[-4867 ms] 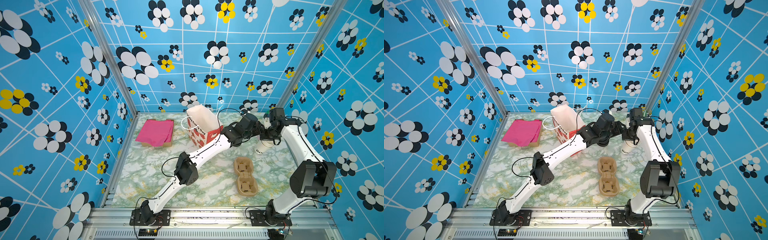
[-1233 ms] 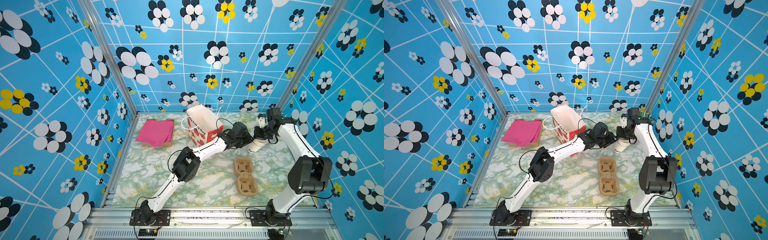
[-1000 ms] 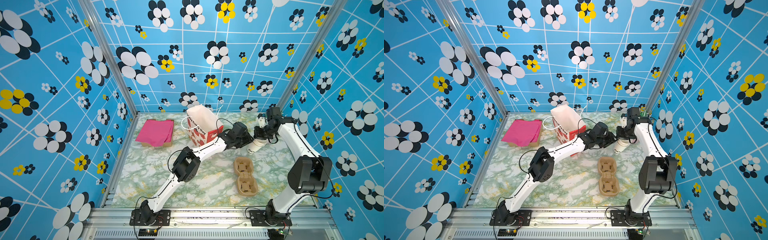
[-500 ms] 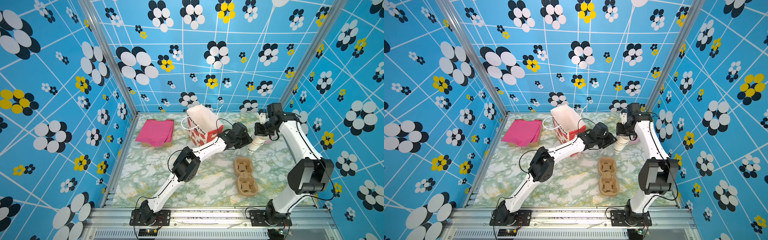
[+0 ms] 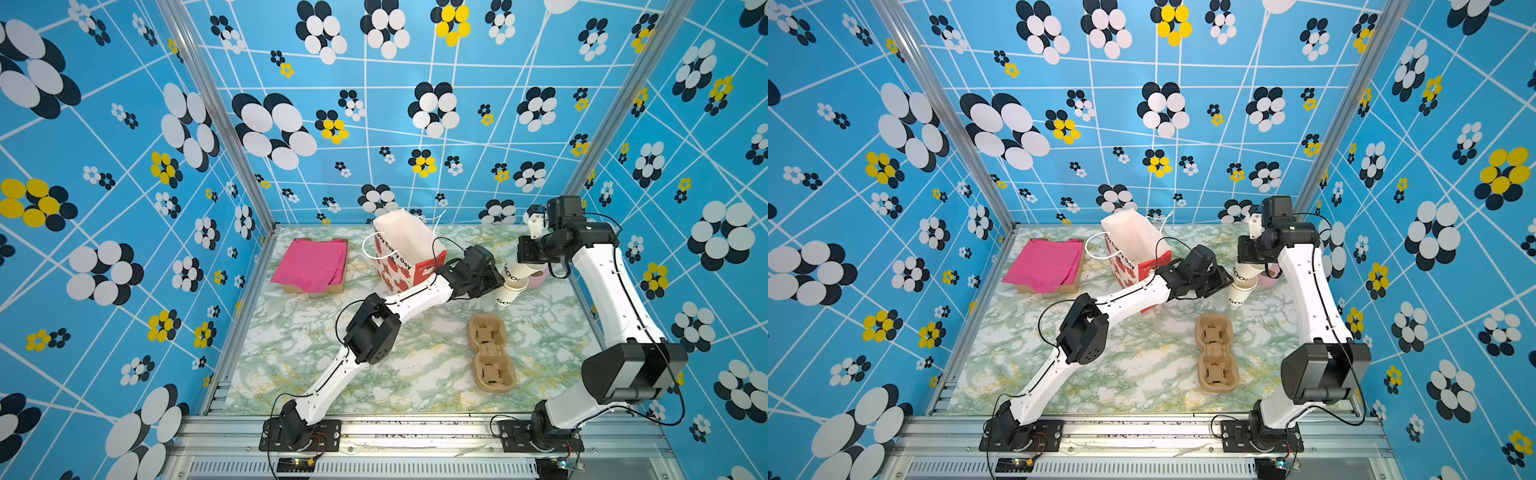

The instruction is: Pack the takeout coffee

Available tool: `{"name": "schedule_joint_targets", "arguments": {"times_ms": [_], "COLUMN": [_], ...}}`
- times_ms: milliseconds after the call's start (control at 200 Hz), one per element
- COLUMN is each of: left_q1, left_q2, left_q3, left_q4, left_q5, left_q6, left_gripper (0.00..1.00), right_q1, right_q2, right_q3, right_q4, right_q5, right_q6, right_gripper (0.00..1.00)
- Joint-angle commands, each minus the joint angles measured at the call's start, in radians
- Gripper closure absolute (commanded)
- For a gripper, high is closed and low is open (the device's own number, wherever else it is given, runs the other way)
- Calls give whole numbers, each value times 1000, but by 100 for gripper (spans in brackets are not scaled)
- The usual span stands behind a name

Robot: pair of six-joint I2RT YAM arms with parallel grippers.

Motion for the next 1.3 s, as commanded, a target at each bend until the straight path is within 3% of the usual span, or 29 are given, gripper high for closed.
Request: {"name": "schedule_joint_targets", "arguments": {"times_ms": [0,695,1049,1204,1294], "left_q1": [-2,-67,-95,-109,-126], "left_q2": [-21,-264,-597,-752,-859], "left_q3": [41,25,-386,-530,-648], "left_q4": [-26,-84,40,-34,-68], "left_q5": [-21,-127,-279,-340,-368], "left_q6": [43,217,345,449,523], "left_gripper": [41,28,21,17,15], "right_q1": [9,30,67,96,174], "right_q2": [-44,-169,-195,-206,-224], "right_q3": [36,60,26,15,-8], "right_q4": [-30,-49,-33,-33,-14], "right_q5": [19,2,-29,-61,-56], "right_q6": [-9,-4,16,48,64], "right_gripper": [100,100,100,100,100]}}
